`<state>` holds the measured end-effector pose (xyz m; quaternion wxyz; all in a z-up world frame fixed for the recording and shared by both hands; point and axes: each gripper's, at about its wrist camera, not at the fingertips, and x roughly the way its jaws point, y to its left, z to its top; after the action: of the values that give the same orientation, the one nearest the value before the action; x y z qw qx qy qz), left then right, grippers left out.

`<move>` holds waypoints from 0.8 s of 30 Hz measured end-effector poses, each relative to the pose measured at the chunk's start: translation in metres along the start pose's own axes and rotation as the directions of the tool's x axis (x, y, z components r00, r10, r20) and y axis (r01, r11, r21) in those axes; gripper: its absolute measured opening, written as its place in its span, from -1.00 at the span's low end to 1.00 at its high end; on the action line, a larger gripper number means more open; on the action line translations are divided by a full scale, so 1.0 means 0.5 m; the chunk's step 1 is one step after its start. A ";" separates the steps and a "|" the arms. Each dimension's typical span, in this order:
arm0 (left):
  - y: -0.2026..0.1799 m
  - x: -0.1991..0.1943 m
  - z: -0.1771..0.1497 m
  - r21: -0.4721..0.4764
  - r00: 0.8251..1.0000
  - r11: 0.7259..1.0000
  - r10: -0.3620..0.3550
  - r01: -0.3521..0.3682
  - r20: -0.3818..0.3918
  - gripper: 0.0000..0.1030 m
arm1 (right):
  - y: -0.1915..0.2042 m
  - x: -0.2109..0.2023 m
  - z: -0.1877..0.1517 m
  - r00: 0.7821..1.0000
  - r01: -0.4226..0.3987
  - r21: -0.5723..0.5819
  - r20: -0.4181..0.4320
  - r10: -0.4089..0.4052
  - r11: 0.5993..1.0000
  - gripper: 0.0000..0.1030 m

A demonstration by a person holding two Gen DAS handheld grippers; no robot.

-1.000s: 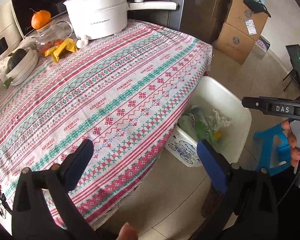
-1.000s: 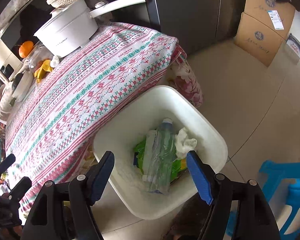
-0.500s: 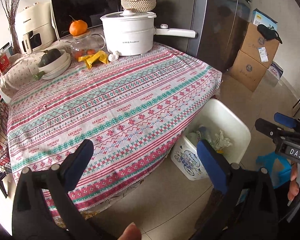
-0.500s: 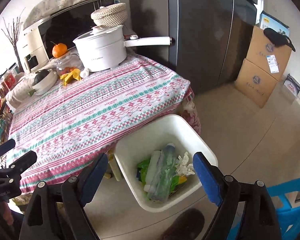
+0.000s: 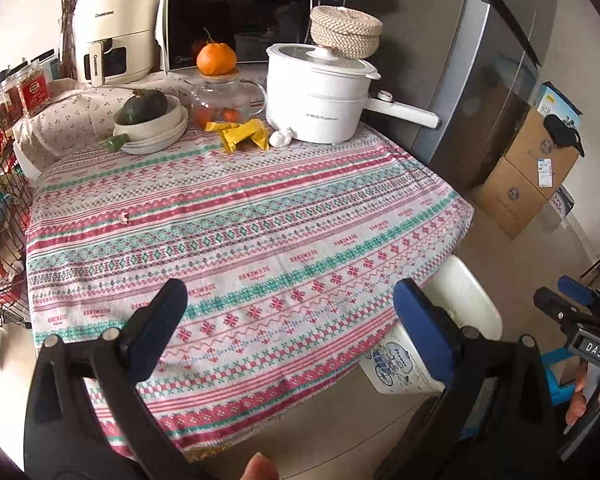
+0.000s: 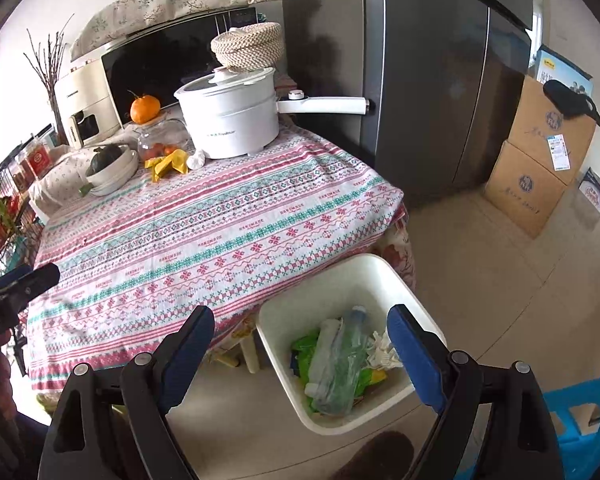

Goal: Collect trash
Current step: 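Move the left gripper to the yellow snack bag and grasp it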

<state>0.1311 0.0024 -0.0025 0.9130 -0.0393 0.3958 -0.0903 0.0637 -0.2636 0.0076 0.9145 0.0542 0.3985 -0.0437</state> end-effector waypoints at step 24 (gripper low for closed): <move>0.086 0.583 0.291 0.380 0.989 0.913 0.133 -0.149 0.069 0.04 | 0.165 0.382 0.252 0.997 -0.070 -0.271 -0.035 0.062 0.960 0.76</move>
<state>0.4384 -0.0127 -0.1181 0.9151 0.1672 0.3534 -0.0990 0.2947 -0.2060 -0.0417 0.9089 -0.0580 0.4108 0.0427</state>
